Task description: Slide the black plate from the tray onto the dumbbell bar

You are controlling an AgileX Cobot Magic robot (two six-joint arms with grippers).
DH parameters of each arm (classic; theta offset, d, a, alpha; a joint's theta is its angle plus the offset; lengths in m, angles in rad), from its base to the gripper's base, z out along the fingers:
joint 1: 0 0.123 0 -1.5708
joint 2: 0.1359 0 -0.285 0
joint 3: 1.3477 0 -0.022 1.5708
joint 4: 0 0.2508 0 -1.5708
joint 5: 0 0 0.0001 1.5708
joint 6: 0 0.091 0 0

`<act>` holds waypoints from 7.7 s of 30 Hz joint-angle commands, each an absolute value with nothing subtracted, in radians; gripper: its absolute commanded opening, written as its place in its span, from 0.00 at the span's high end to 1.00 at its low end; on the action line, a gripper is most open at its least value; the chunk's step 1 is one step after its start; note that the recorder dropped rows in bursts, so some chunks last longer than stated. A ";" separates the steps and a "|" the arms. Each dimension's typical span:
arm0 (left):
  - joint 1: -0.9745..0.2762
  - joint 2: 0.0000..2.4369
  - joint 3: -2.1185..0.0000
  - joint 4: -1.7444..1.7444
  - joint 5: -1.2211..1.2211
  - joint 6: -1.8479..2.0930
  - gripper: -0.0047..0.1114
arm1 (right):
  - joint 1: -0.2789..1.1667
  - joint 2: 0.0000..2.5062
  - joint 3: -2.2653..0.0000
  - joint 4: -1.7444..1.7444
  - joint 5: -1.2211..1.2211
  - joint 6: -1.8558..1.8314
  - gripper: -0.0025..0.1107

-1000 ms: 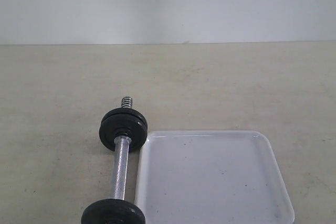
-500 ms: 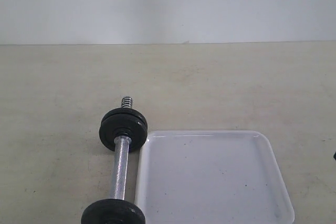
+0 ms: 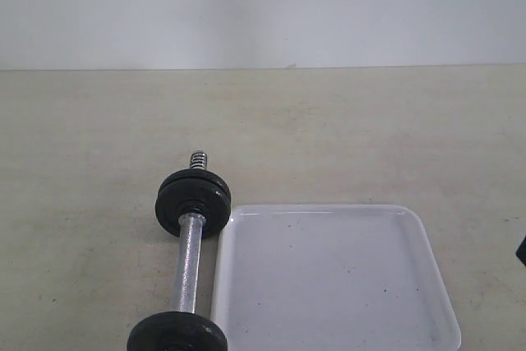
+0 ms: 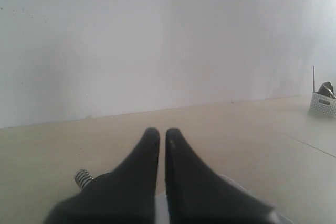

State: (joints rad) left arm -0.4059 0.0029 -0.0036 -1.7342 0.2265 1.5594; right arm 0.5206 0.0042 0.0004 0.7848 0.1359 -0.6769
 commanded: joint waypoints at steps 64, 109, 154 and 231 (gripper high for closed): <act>-0.053 0.000 0.000 -0.429 0.235 1.545 0.92 | 0.518 0.000 0.000 0.775 0.146 -0.654 0.98; -0.053 0.000 0.000 -1.461 0.235 1.545 0.92 | 0.518 0.000 0.000 0.775 0.146 -0.654 0.98; -0.053 0.000 0.000 0.064 0.287 -0.181 0.92 | 0.518 0.000 0.000 0.775 0.101 -0.654 0.98; 0.028 0.000 0.000 0.064 0.285 -0.179 0.92 | 0.518 0.000 0.000 0.513 0.204 -0.397 0.98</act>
State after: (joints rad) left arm 0.0250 0.0029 -0.0036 0.0596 0.2843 -0.1721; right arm 0.5206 0.0042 0.0004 0.6731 0.1364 -0.5403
